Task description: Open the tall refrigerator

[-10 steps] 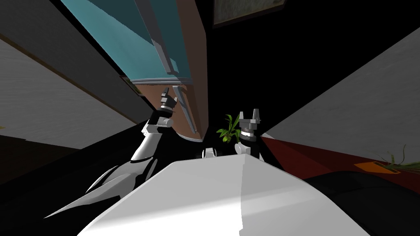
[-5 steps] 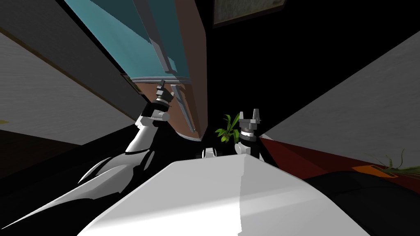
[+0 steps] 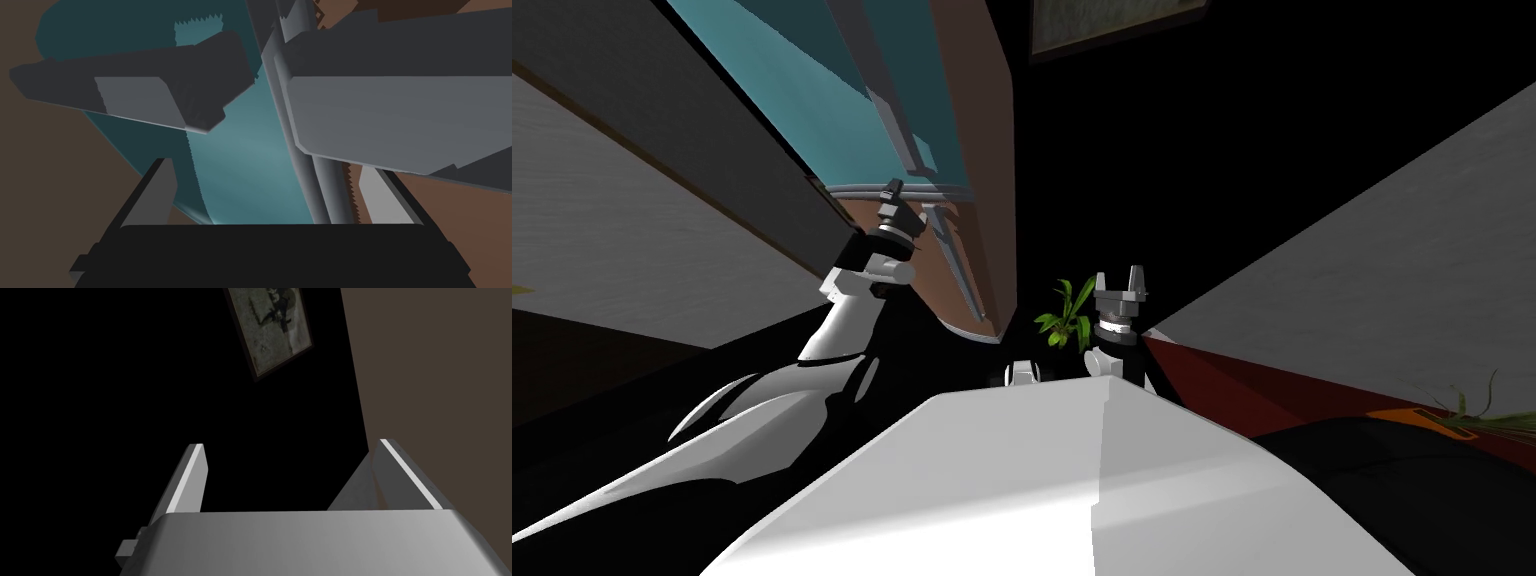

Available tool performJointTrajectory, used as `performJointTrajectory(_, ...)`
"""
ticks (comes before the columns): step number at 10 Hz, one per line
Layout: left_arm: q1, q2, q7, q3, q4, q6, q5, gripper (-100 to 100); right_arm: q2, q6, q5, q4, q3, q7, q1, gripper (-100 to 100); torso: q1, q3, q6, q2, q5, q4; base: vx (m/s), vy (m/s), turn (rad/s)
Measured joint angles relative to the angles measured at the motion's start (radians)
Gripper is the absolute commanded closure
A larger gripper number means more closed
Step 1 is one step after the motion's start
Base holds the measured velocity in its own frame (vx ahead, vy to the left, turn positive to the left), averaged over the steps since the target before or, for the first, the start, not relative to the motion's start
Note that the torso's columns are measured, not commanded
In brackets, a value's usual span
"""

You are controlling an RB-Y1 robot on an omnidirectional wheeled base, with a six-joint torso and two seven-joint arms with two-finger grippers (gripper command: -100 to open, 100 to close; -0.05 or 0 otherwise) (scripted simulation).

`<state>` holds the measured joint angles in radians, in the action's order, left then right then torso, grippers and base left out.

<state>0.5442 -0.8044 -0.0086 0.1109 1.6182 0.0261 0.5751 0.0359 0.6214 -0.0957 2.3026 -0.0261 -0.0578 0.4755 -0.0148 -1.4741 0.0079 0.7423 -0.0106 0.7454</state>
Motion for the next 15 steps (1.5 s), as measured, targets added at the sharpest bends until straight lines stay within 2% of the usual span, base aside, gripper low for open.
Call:
performJointTrajectory(1,0.009,-0.023,0.003,0.0,-0.009,-0.004,0.012,-100,0.0,0.0,0.0,0.0,0.0,0.0,0.0,0,0.0,0.001,-0.001,0.001,-0.001,0.001,0.003,-0.007,0.032)
performJointTrajectory(2,0.007,-0.026,0.003,0.001,-0.013,-0.006,0.013,-100,0.0,0.0,0.0,0.0,0.0,0.0,0.0,0,0.002,0.002,-0.002,0.001,0.002,-0.001,0.032,0.032,-0.128)
performJointTrajectory(9,-0.13,0.044,-0.065,0.2,0.18,-0.159,0.049,-100,0.0,0.0,0.0,0.0,0.0,0.0,0.0,0,0.005,-0.004,-0.001,-0.006,0.004,-0.007,0.035,0.031,-0.127)
performJointTrajectory(10,-0.134,0.055,-0.075,0.22,0.2,-0.177,0.05,-100,0.0,0.0,0.0,0.0,0.0,0.0,0.0,0,0.004,-0.004,-0.002,-0.006,0.004,-0.007,0.035,0.028,-0.196)
performJointTrajectory(15,-0.22,0.101,-0.126,0.362,0.333,-0.284,0.079,-100,0.0,0.0,0.0,0.0,0.0,0.0,0.0,0,0.008,-0.005,-0.001,-0.009,0.006,-0.009,0.034,0.03,-0.122)
